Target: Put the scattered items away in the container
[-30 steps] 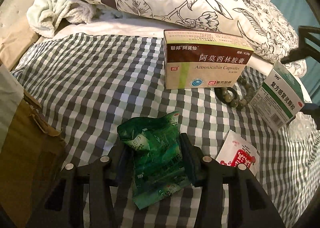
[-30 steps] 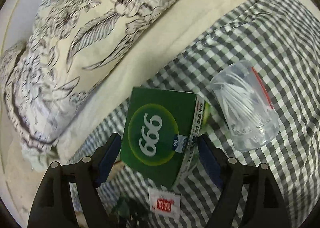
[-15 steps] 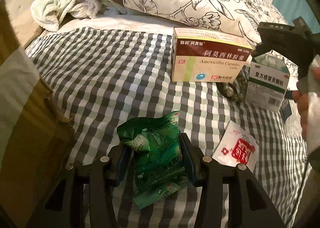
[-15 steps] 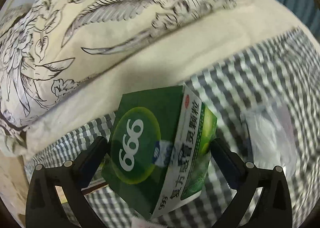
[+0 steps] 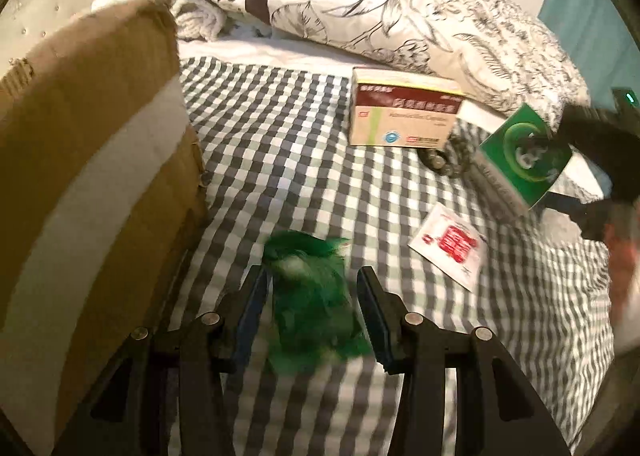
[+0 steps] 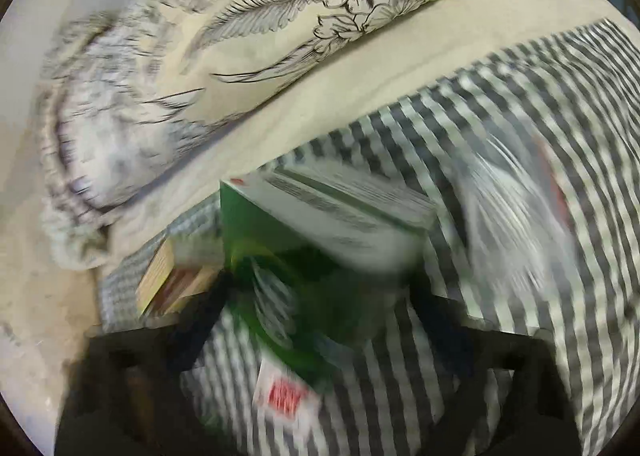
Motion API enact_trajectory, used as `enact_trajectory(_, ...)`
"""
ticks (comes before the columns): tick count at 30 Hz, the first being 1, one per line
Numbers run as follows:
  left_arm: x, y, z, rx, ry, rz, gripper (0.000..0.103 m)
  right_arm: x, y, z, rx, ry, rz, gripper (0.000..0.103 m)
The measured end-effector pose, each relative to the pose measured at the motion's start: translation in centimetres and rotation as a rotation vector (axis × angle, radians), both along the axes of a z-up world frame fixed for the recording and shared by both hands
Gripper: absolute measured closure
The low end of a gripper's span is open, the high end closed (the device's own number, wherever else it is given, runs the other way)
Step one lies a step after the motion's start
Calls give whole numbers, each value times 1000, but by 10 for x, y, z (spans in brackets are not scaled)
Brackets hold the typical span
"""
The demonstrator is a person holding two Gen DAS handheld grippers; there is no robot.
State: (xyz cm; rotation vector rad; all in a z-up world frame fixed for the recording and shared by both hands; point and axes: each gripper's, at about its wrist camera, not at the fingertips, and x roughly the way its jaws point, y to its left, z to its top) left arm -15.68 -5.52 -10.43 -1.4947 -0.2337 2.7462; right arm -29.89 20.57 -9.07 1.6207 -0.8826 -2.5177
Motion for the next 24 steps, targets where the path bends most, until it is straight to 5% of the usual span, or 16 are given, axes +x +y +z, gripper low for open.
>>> enact_trajectory(2, 8, 2, 6, -1, 14, -5, 55, 22, 8, 1, -41, -1, 44, 54)
enact_trajectory(9, 38, 0, 19, -12, 37, 5, 55, 97, 8, 2, 53, 4, 159, 53)
enact_trajectory(12, 45, -3, 23, -22, 39, 18, 55, 101, 15, 21, 62, 47, 149, 33)
enact_trajectory(15, 50, -4, 26, -23, 48, 24, 55, 88, 19, 39, 75, 68, 109, 26)
enact_trajectory(21, 53, -5, 26, -54, 65, 31, 55, 21, 6, 50, 14, -27, 52, 23)
enact_trajectory(24, 48, -9, 19, -60, 58, 37, 55, -8, -6, 50, 108, -68, 39, 23)
